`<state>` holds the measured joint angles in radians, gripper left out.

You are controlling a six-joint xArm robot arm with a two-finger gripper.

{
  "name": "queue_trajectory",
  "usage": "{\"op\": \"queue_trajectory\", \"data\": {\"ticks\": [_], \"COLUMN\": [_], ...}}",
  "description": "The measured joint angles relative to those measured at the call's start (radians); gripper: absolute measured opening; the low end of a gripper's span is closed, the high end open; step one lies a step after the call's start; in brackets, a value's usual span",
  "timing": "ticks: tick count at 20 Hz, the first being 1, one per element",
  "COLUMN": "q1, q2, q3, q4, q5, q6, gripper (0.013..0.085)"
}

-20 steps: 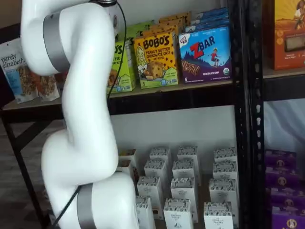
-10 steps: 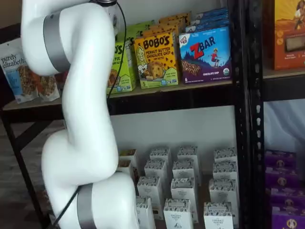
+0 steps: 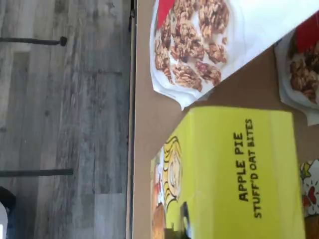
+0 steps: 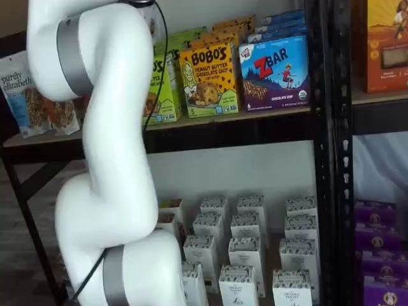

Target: Pick the green box on the top shelf, the fourth from the left

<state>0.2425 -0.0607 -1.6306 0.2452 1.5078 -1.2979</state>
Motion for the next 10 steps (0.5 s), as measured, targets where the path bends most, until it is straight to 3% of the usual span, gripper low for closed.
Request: {"op": "queue_trajectory", "data": {"ticks": [3, 6, 10], "q1": [0.002, 0.003, 0.003], "q2": [0.002, -0.001, 0.004], "q3": [-0.003, 0.0, -0.01], "q4": [-0.001, 0.001, 0.002], "q5": [0.004, 0.0, 0.015], "q6": [0.002, 0.003, 0.005], "gripper": [0.045, 0.037, 0.037]}}
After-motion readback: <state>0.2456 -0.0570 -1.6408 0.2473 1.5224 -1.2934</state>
